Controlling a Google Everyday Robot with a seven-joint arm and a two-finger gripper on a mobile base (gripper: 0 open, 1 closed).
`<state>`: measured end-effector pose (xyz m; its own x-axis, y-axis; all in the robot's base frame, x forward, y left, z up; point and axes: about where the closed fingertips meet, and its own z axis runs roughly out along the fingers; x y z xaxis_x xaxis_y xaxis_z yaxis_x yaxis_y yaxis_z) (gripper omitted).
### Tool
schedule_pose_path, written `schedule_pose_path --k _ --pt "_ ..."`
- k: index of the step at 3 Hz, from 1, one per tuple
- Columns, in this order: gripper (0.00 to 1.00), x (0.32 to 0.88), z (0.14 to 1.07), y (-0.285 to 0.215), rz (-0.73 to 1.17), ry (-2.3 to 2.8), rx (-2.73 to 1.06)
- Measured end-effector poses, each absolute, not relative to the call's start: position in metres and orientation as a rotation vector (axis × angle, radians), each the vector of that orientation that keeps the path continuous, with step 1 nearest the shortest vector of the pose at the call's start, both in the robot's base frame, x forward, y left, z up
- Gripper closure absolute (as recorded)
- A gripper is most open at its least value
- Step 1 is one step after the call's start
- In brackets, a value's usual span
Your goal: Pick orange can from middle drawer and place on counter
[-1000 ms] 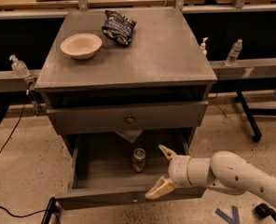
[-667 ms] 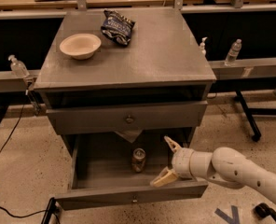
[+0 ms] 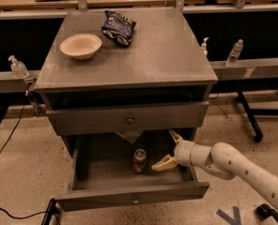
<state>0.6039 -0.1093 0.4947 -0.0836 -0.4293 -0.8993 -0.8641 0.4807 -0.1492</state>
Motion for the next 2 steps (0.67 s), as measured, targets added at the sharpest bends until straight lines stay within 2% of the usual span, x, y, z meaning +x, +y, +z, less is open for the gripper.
schedule_pose_path --k 2 --pt "0.00 0.631 0.443 -0.087 0.538 1.756 -1.123"
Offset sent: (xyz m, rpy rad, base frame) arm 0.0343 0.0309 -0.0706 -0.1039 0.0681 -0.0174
